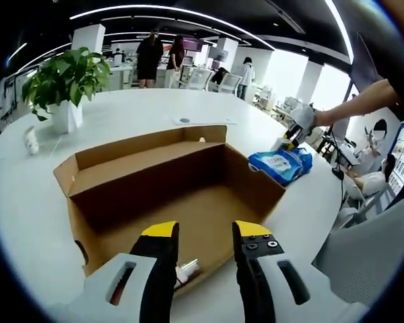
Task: Operate the shoe box by opening the lid, removing the specified soft item, and placing it in the target area until the item is outside and the box remains undamaged.
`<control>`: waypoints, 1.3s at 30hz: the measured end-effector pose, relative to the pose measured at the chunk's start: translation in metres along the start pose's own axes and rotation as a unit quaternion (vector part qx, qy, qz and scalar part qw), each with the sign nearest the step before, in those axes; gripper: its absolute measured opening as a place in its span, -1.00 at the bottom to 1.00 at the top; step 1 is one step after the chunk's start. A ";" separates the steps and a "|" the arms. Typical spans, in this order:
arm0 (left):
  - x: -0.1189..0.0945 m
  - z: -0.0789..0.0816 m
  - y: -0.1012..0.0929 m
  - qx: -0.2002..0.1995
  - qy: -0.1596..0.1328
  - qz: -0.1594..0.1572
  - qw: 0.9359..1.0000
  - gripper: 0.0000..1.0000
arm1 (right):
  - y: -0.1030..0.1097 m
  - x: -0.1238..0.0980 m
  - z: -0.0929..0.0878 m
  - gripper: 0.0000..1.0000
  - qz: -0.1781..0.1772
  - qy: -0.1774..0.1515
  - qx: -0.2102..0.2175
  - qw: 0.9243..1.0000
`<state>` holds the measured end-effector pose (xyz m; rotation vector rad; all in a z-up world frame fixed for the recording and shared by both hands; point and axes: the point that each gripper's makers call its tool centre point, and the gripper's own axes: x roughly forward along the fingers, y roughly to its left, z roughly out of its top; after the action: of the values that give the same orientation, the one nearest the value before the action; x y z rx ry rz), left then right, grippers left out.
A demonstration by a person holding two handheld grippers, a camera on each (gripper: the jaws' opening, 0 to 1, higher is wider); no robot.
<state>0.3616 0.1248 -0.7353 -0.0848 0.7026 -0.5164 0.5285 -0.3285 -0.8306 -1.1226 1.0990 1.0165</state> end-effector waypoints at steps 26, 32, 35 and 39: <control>-0.002 0.000 0.003 0.001 -0.001 0.002 1.000 -0.36 | 0.007 0.001 -0.012 -0.64 0.039 0.037 -0.064 0.997; -0.002 0.000 0.003 0.001 -0.001 0.003 1.000 -0.35 | 0.000 -0.001 -0.012 -0.62 0.024 0.038 -0.055 0.997; -0.003 0.001 0.003 0.000 -0.004 0.003 1.000 -0.35 | -0.001 -0.001 -0.012 -0.60 0.023 0.034 -0.049 0.998; -0.003 0.002 0.003 -0.001 -0.006 0.003 1.000 -0.35 | -0.002 -0.006 -0.014 -0.57 0.017 0.036 -0.054 0.998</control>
<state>0.3626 0.1287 -0.7325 -0.0883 0.6918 -0.5098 0.5280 -0.3435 -0.8260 -1.2387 1.1349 1.0786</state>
